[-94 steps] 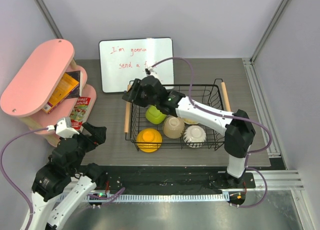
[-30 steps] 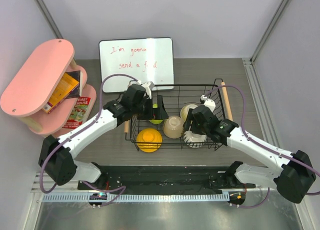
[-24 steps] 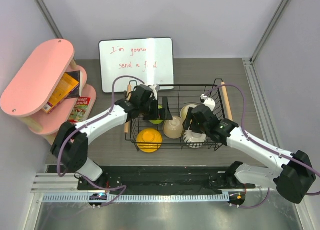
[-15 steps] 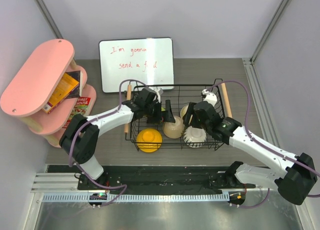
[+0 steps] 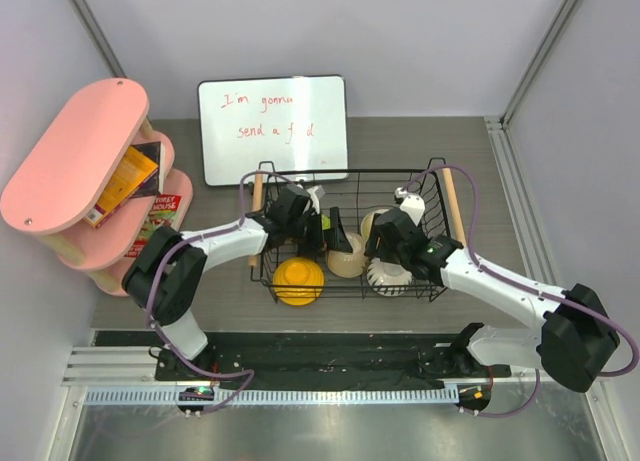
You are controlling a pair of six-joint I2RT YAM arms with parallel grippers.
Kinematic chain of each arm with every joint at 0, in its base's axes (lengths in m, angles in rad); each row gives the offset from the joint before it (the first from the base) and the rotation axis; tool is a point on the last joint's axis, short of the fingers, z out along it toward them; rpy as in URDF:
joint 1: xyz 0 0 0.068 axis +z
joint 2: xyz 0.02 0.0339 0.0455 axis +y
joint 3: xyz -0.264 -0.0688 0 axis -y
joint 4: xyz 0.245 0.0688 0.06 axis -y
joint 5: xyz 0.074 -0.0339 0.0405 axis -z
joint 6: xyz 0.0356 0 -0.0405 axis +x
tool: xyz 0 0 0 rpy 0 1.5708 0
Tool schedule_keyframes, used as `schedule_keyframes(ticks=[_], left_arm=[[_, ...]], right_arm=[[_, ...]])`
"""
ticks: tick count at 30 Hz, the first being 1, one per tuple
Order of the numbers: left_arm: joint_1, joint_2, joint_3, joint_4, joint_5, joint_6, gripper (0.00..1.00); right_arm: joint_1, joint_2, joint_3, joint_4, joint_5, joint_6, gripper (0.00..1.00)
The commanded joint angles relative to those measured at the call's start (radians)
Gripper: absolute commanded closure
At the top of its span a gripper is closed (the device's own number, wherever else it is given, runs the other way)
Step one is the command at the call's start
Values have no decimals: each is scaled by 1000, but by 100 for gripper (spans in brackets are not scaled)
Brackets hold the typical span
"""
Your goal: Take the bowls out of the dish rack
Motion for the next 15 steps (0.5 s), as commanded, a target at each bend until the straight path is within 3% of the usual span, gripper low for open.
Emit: schedule_keyframes(ticks=[1, 15], left_arm=[[17, 30, -41, 156, 87, -64, 0], [32, 132, -110, 355, 207, -162, 0]], right_arm=[[-2, 10, -5, 68, 45, 23, 33], [-2, 71, -18, 97, 2, 20, 37]])
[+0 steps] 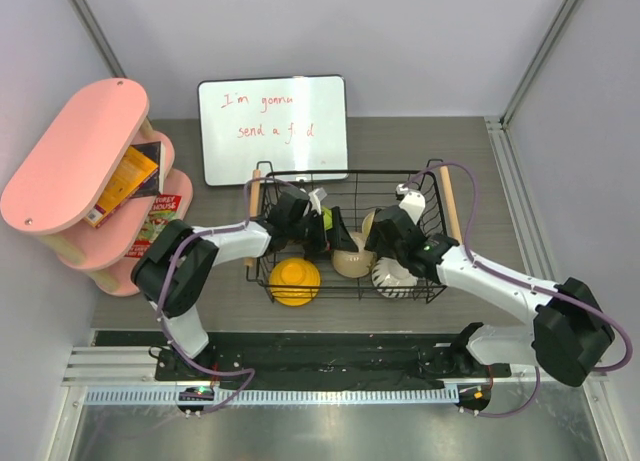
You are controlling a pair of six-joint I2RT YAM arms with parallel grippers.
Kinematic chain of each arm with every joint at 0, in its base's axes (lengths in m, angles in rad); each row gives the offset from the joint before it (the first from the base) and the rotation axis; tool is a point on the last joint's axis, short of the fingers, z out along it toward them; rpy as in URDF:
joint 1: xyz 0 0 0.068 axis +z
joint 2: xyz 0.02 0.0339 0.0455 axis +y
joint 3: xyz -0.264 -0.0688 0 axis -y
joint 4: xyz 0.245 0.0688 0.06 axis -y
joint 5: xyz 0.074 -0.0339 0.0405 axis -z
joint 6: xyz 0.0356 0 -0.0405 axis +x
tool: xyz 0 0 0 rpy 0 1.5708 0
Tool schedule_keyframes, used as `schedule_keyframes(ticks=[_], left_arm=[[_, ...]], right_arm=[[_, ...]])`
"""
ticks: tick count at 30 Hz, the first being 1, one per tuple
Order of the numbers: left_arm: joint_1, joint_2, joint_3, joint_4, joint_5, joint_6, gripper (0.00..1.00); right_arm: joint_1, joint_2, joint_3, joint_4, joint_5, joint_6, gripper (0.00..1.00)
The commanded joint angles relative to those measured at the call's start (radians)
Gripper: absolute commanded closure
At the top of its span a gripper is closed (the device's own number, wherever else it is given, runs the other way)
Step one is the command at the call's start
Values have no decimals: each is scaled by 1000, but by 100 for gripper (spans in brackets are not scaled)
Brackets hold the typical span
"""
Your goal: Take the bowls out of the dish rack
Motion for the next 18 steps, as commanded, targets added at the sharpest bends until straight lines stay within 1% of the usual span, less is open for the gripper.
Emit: schedule_keyframes(ticks=[1, 4, 6, 11, 16, 18], left_arm=[[17, 66, -65, 165, 114, -67, 0], [17, 66, -87, 234, 137, -102, 0], [18, 53, -90, 240, 144, -107, 1], [23, 2, -87, 190, 131, -89, 9], [27, -58, -50, 88, 95, -54, 12], [29, -64, -11, 33, 86, -34, 18]], right_arm=[[9, 34, -11, 36, -40, 11, 38], [9, 54, -14, 39, -53, 8, 40], [9, 68, -16, 41, -68, 6, 42], [9, 77, -23, 39, -79, 9, 46], [9, 79, -28, 39, -73, 12, 46], [9, 82, -27, 38, -71, 12, 46]])
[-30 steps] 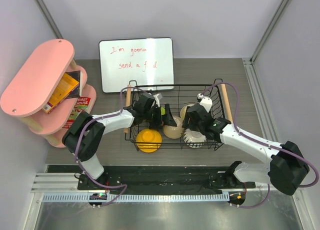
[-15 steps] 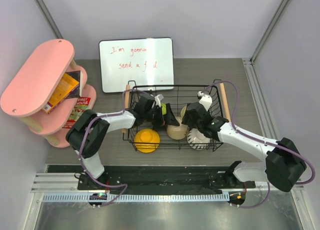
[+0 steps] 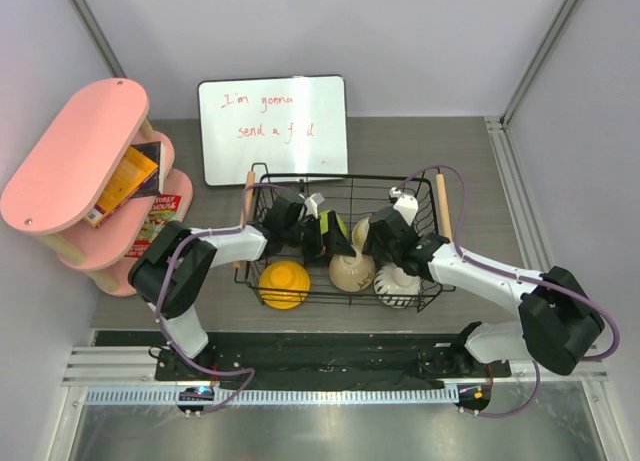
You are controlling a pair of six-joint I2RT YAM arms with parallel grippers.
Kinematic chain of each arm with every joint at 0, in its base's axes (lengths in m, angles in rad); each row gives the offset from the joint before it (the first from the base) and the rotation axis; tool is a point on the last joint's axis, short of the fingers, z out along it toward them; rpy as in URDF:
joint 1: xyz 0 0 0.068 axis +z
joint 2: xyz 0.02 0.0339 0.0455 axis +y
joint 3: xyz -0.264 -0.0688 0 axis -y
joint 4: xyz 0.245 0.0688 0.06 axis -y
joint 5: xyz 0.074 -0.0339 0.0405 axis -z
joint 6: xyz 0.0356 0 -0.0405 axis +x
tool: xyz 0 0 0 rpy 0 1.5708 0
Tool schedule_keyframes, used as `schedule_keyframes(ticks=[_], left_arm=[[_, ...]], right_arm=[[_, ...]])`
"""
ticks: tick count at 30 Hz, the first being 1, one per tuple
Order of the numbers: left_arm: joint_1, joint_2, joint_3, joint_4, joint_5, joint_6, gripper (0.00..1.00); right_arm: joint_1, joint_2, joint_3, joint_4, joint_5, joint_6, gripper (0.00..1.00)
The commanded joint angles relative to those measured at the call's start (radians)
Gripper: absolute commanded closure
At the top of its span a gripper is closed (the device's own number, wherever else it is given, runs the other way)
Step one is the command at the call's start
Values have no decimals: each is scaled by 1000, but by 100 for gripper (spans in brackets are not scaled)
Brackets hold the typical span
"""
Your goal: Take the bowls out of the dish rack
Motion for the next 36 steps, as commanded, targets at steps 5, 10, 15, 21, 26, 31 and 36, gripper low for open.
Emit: schedule_keyframes(ticks=[5, 10, 15, 21, 26, 31, 36], left_arm=[[23, -55, 149, -145, -16, 52, 37], [30, -35, 222, -187, -2, 62, 52], [30, -28, 244, -191, 7, 62, 68], [30, -12, 259, -260, 50, 103, 26], [30, -9, 336, -475, 15, 248, 20], [44, -48, 413, -682, -124, 371, 16], [65, -100, 462, -807, -250, 397, 13]], right_arm=[[11, 10, -8, -25, -22, 13, 46], [9, -7, -4, -33, 1, 12, 45], [9, -25, 4, -39, 13, 4, 45], [4, -14, 15, -48, -2, -8, 43], [4, -24, 9, -49, -21, -19, 40], [4, -54, 7, -46, -32, -31, 39], [4, -66, 10, -54, -45, -45, 37]])
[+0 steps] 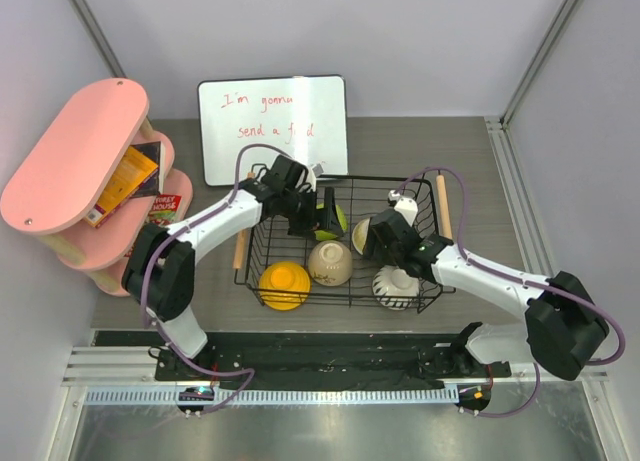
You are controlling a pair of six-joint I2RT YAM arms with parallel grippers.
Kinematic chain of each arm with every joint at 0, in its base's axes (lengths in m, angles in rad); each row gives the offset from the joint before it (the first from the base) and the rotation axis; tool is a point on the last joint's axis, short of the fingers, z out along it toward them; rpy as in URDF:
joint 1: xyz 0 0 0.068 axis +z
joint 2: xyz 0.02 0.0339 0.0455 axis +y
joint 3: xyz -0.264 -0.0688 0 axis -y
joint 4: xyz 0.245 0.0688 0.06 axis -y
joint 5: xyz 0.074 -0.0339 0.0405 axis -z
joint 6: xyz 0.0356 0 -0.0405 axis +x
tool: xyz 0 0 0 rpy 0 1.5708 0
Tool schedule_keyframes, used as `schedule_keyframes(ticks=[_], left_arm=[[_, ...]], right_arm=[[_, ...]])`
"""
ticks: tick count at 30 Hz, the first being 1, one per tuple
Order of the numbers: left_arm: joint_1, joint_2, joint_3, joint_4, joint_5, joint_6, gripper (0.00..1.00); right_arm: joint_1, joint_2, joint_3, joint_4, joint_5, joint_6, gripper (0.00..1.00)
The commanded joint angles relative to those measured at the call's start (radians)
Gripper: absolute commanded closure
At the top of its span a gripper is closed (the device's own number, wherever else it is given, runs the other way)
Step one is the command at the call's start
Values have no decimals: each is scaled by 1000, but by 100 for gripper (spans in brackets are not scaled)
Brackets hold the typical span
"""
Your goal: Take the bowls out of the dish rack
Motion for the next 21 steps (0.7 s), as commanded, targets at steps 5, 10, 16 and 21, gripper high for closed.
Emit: schedule_keyframes(ticks=[5, 10, 16, 21], left_arm=[[20, -70, 54, -199, -112, 76, 12], [19, -44, -12, -156, -77, 72, 13], [19, -10, -75, -120, -70, 71, 13], [19, 5, -95, -87, -43, 68, 13]], right_arm=[[1, -50, 21, 8, -23, -18, 37], [1, -48, 32, 10, -65, -18, 36], [2, -80, 34, 26, -103, -18, 37], [2, -68, 38, 33, -121, -21, 37]])
